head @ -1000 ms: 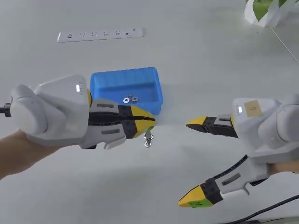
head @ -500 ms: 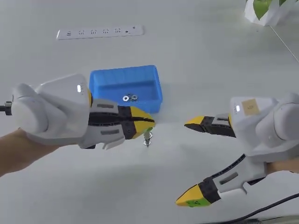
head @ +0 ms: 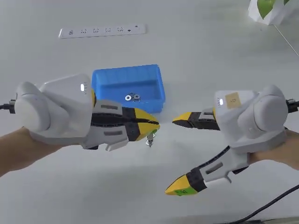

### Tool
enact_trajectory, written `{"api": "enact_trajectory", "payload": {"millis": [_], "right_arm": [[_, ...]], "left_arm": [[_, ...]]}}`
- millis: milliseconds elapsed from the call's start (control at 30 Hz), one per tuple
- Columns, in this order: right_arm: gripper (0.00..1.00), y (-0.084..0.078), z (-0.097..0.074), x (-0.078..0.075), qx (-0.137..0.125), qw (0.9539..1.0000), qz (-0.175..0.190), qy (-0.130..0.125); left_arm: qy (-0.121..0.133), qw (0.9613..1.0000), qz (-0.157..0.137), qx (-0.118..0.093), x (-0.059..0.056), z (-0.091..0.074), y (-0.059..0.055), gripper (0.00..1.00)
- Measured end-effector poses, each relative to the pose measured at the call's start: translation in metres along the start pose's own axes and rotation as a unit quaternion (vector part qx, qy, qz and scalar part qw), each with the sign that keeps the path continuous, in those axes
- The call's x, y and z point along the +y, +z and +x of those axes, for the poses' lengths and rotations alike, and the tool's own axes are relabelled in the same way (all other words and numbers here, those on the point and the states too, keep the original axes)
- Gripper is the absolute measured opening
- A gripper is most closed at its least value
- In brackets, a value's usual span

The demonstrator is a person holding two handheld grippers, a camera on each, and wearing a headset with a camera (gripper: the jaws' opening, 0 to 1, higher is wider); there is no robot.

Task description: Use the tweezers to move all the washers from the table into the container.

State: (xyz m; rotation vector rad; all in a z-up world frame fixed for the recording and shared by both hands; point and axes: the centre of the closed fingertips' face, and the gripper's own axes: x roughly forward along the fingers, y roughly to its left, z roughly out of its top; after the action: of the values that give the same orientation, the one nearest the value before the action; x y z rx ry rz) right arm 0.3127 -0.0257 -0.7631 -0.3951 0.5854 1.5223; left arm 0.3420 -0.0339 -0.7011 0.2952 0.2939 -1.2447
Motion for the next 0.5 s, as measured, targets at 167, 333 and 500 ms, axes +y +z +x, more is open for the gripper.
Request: {"api": "enact_trajectory", "payload": {"millis": [167, 333, 500], "right_arm": [[0.77, 0.006, 0.014, -0.010, -0.004, 0.9999, -0.004, 0.009], [0.48, 0.011, 0.025, -0.013, -0.010, 0.9996, -0.009, 0.024], [0.37, 0.015, 0.033, -0.015, -0.005, 0.9993, -0.022, 0.031]], "left_arm": [[0.002, 1.0000, -0.007, 0.001, 0.003, -0.002, -0.001, 0.05], [-0.003, 0.9999, -0.016, -0.001, 0.001, -0.002, -0.001, 0.05], [-0.004, 0.9998, -0.019, -0.001, 0.003, -0.002, -0.001, 0.05]]}}
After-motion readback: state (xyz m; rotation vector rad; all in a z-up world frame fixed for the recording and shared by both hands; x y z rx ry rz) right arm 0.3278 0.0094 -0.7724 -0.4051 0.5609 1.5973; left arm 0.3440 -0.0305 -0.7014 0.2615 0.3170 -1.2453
